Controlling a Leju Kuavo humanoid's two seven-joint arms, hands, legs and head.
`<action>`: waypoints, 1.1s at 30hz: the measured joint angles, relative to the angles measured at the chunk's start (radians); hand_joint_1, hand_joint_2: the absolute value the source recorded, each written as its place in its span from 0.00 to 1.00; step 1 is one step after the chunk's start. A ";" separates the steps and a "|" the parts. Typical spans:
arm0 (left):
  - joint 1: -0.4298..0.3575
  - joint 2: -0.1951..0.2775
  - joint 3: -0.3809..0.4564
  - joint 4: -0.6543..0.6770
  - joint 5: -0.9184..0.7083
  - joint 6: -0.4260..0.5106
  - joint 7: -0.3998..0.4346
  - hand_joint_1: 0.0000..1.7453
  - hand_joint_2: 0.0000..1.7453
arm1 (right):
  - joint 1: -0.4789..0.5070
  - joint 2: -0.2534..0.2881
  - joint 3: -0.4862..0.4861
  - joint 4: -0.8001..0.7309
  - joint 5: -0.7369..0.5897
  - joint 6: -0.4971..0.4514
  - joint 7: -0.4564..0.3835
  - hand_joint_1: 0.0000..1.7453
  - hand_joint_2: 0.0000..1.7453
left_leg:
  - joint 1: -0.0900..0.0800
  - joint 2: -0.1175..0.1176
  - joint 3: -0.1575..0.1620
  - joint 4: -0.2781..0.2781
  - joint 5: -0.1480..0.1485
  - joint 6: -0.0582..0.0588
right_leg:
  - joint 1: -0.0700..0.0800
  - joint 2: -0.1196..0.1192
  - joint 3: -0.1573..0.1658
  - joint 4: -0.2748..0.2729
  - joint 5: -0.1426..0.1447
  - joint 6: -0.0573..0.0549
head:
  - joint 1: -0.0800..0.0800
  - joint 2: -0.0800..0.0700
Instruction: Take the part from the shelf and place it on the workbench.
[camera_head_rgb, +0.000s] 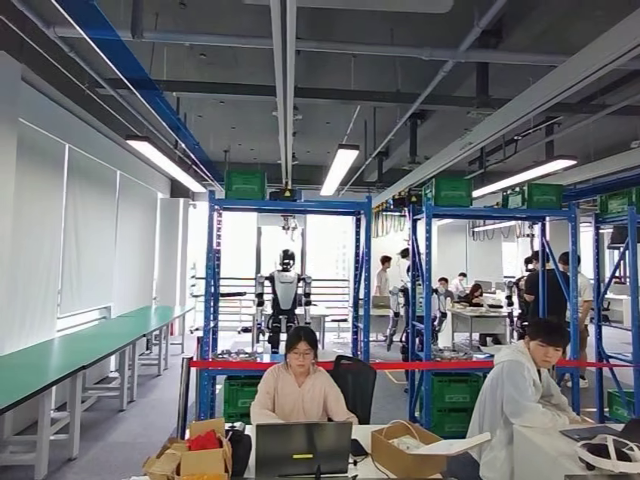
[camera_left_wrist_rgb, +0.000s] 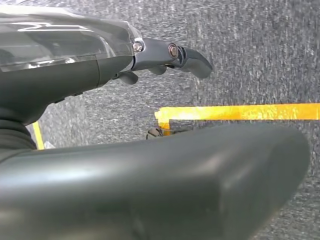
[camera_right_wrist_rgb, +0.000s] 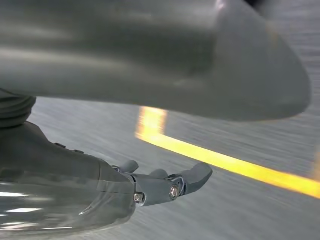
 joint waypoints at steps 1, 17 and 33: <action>-0.002 0.000 0.000 0.000 -0.005 -0.001 0.001 0.00 0.00 | -0.001 0.000 -0.008 0.019 -0.003 0.014 0.057 0.00 0.00 | -0.002 0.000 0.012 -0.027 -0.011 0.004 | 0.001 0.001 -0.010 0.008 0.006 0.005 | 0.000 0.000; -0.014 0.000 -0.003 0.000 -0.047 -0.014 -0.001 0.00 0.00 | -0.021 0.004 -0.045 0.098 0.056 0.109 0.193 0.00 0.00 | -0.014 0.012 -0.143 -0.033 0.129 0.025 | -0.006 0.018 0.215 -0.080 -0.104 0.017 | 0.000 0.001; -0.018 0.003 -0.003 0.000 -0.048 -0.021 -0.010 0.00 0.00 | -0.027 0.016 -0.050 0.108 0.092 0.133 0.252 0.00 0.00 | -0.010 0.005 0.015 -0.037 -0.006 0.026 | 0.009 0.003 0.003 0.012 0.001 0.000 | 0.000 0.000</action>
